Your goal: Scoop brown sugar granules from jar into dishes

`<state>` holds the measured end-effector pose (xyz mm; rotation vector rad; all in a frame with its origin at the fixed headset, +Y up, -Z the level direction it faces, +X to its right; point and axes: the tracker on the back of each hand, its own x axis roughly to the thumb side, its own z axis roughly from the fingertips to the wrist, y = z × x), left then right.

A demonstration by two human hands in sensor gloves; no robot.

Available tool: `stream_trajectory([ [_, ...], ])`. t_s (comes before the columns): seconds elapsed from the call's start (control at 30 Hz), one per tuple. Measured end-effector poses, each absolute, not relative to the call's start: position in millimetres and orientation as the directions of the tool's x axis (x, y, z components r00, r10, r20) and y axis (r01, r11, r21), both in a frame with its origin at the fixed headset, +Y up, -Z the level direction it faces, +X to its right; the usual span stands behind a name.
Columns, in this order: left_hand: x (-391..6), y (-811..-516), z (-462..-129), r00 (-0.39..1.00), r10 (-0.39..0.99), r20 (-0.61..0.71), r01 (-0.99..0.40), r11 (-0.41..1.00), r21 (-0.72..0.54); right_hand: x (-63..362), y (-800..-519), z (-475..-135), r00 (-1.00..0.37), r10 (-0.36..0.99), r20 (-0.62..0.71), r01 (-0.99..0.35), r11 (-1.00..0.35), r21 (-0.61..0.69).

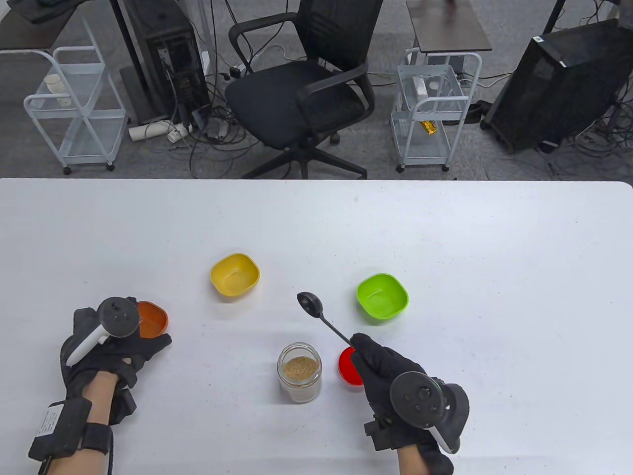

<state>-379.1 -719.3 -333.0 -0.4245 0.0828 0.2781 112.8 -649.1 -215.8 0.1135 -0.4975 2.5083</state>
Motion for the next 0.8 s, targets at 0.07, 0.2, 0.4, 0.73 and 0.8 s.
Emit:
stream_trajectory([
  [0.07,-375,-715,-331,0.964,0.247,-0.102,-0.267,0.883,-0.386,112,-650,-216,-0.833,0.520,0.186,-0.552,-0.769,-0.323],
  [0.2,-363,-701,-325,0.953,0.300,-0.037,-0.295,0.894,-0.338,112,-650,-217,-0.832,0.522,0.188,-0.554,-0.769,-0.318],
  [0.4,-332,-673,-307,0.952,0.290,0.098,-0.249,0.919,-0.306,112,-651,-218,-0.827,0.529,0.187,-0.561,-0.769,-0.306],
  [0.73,-273,-651,-270,0.923,0.307,0.233,-0.247,0.935,-0.255,109,-651,-218,-0.821,0.535,0.201,-0.571,-0.766,-0.296],
  [0.8,-263,-652,-264,0.920,0.309,0.242,-0.251,0.937,-0.244,109,-651,-219,-0.817,0.539,0.205,-0.577,-0.761,-0.297],
])
